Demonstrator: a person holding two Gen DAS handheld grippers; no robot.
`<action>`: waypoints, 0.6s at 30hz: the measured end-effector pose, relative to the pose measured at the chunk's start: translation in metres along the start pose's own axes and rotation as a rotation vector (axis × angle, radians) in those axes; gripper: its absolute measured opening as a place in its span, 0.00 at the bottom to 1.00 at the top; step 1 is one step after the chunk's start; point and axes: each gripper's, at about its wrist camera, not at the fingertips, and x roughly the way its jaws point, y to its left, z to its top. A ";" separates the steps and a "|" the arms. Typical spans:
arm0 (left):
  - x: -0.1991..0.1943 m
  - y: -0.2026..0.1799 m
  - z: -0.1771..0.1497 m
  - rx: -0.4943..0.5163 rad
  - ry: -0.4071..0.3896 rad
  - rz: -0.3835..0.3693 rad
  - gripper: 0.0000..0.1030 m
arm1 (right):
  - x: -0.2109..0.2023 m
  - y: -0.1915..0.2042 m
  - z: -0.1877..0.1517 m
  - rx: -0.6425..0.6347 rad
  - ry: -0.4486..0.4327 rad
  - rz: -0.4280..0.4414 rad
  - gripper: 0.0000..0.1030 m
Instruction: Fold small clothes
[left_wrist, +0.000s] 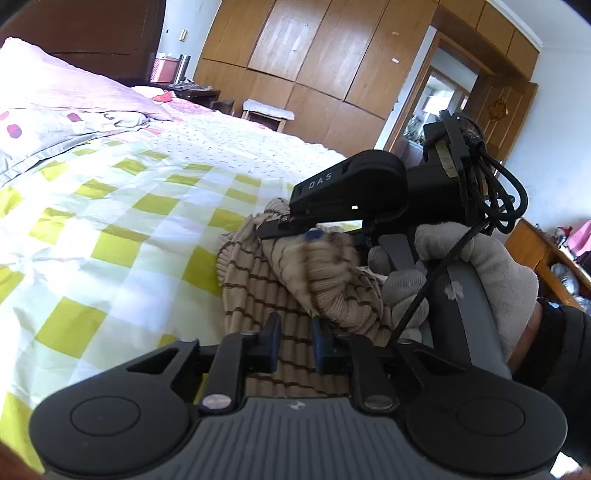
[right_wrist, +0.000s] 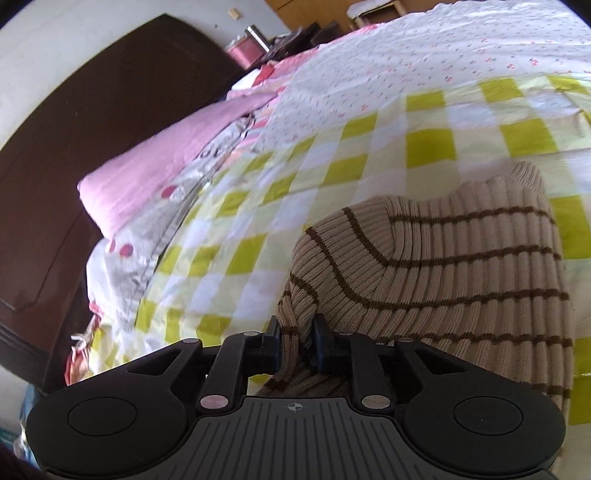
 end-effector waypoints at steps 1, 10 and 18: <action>-0.004 0.002 -0.002 0.000 0.005 0.003 0.27 | 0.001 0.001 -0.001 -0.011 0.003 0.001 0.21; -0.030 0.022 -0.006 -0.056 -0.065 0.060 0.38 | -0.002 0.005 0.001 -0.039 0.030 0.069 0.35; -0.015 0.012 -0.003 -0.017 -0.078 -0.019 0.49 | -0.002 0.015 0.000 -0.082 0.044 0.080 0.42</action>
